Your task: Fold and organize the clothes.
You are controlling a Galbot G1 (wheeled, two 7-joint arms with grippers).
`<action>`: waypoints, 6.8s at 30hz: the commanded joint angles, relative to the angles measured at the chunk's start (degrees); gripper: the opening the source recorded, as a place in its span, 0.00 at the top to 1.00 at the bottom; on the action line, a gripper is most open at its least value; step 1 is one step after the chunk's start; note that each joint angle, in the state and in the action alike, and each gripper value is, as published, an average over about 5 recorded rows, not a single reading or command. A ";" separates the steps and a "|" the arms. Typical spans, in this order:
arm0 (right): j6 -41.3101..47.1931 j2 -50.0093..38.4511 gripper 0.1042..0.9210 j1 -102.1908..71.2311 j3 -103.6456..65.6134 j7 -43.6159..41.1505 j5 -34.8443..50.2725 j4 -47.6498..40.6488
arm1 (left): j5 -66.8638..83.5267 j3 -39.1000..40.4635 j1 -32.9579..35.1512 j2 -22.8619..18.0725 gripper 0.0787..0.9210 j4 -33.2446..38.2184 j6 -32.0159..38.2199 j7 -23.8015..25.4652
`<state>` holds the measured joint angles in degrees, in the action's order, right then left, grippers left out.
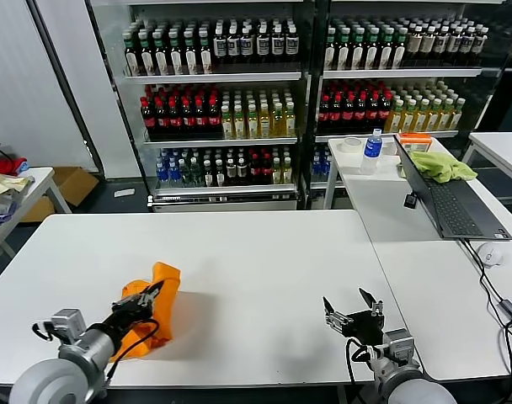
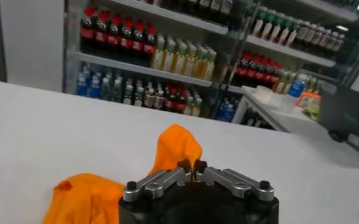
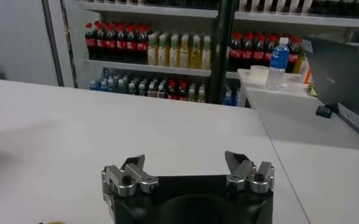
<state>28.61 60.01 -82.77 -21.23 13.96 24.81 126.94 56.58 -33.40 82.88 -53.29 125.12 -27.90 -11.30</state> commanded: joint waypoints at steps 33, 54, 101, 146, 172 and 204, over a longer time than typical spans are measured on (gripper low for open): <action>3.06 6.73 0.12 15.07 17.69 0.03 8.04 -6.64 | -14.91 -11.95 -2.17 2.24 0.21 -13.22 9.87 9.88; 4.70 7.80 0.12 33.99 34.29 0.61 25.12 -21.93 | -10.59 -16.79 -0.04 0.84 0.12 -13.50 6.84 5.24; 4.59 9.69 1.00 31.27 30.67 7.96 25.44 -22.86 | -10.49 -13.95 -1.56 0.36 0.12 -14.74 6.34 4.58; 0.00 1.85 0.55 18.59 7.66 2.09 -0.38 -9.01 | -17.11 -8.37 -2.67 -1.32 0.12 -15.12 18.01 12.71; -10.54 5.25 0.12 17.13 3.59 0.51 -10.38 -14.85 | -27.71 -6.22 -2.93 -1.91 0.12 -16.94 24.34 14.01; -13.56 6.17 0.12 17.17 3.03 -0.96 -15.09 -17.65 | -31.26 -6.27 -5.53 -1.55 0.12 -21.42 26.82 14.18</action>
